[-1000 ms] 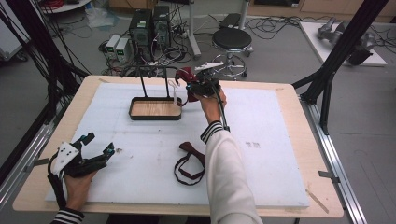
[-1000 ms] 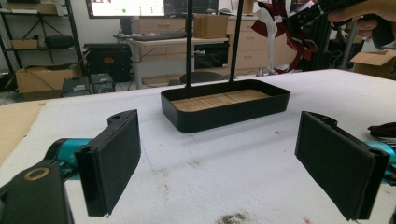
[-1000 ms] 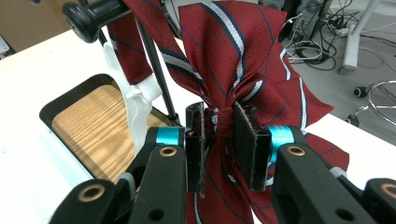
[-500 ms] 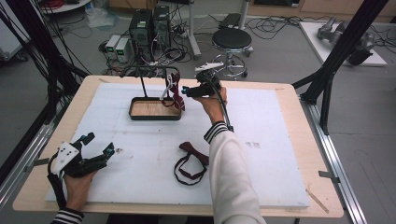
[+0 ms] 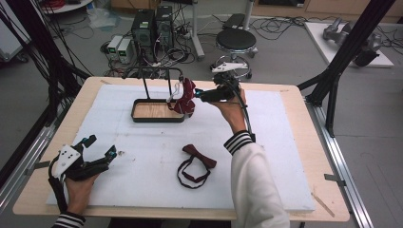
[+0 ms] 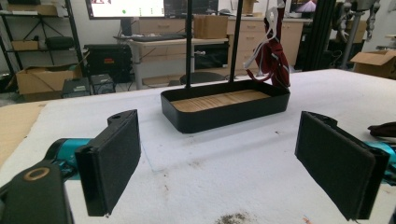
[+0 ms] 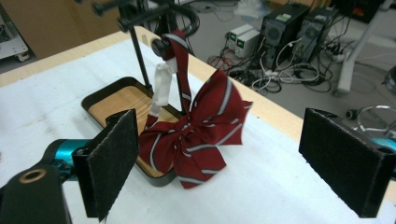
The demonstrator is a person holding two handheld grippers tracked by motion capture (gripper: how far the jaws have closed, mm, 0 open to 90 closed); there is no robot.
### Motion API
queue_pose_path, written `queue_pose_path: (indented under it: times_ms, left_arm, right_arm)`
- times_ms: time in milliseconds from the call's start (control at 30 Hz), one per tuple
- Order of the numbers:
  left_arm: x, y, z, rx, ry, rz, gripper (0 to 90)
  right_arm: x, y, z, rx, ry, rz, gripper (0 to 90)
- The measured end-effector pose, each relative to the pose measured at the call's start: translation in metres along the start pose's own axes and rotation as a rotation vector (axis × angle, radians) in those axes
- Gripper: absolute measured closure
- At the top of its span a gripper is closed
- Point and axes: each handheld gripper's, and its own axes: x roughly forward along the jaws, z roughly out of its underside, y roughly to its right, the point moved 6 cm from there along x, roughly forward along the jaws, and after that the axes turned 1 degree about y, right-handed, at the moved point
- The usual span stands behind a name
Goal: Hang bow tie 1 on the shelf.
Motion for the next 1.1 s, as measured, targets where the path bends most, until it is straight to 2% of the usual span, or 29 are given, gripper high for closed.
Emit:
queue_pose_path:
  times_ms: [100,133,167,233,333,400,433,467,500,567,667,733,767,833,900,1000,1100]
  left_arm:
    - [0.0,0.0,0.0,0.004,-0.002,0.001,14.8]
    - [0.0,0.0,0.0,0.004,-0.001,0.001,14.8]
    - [0.0,0.0,0.0,0.002,-0.001,0.001,14.8]
    - [0.0,0.0,0.0,0.0,0.0,0.001,14.8]
    - [0.0,0.0,0.0,-0.006,0.004,0.001,14.8]
    - [0.0,-0.001,0.0,-0.008,0.0,0.0,14.8]
    - [0.0,-0.001,0.0,-0.009,-0.002,0.001,14.8]
    - [0.0,-0.001,0.0,-0.01,-0.004,0.003,14.8]
    - [0.0,-0.001,0.0,-0.01,-0.006,0.006,14.8]
    - [0.0,-0.001,0.0,-0.01,-0.006,0.007,14.8]
    - [0.0,-0.001,0.0,-0.006,-0.003,0.006,14.8]
    - [0.0,-0.001,0.0,-0.006,-0.005,0.007,14.7]
    - [0.0,-0.001,0.0,-0.007,-0.004,0.007,14.7]
    - [0.001,0.0,0.0,-0.007,-0.005,0.007,14.7]
    - [0.001,-0.001,0.0,-0.008,-0.007,0.005,14.7]
    - [0.001,0.0,0.0,-0.009,-0.006,0.005,14.7]
    - [0.001,0.0,0.0,-0.005,-0.004,0.005,14.7]
  right_arm:
    - [-0.018,-0.002,-0.005,-0.01,0.023,0.002,11.6]
    - [-0.03,-0.004,-0.007,-0.014,0.042,-0.001,11.6]
    - [-0.03,-0.004,-0.007,-0.014,0.042,-0.001,11.6]
    - [-0.048,-0.006,-0.01,-0.021,0.087,0.002,11.6]
    - [-0.066,-0.007,-0.007,-0.03,0.112,0.011,11.6]
    - [-0.071,-0.007,-0.006,-0.033,0.118,0.017,11.6]
    - [-0.086,-0.007,-0.002,-0.027,0.125,0.024,11.6]
    - [-0.093,-0.007,-0.001,-0.023,0.149,0.03,11.7]
    - [-0.093,-0.007,-0.001,-0.023,0.149,0.03,11.7]
    - [-0.11,-0.006,0.009,-0.017,0.167,0.049,11.7]
    - [-0.119,-0.005,0.017,-0.009,0.184,0.063,11.7]
    - [-0.129,-0.002,0.033,0.013,0.199,0.084,11.7]
    - [-0.129,-0.002,0.033,0.013,0.199,0.084,11.7]
    - [-0.138,0.001,0.047,0.037,0.206,0.103,11.7]
    - [-0.141,0.001,0.052,0.046,0.207,0.106,11.7]
    - [-0.149,-0.001,0.068,0.047,0.211,0.129,11.7]
    - [-0.152,-0.002,0.075,0.059,0.216,0.134,11.7]
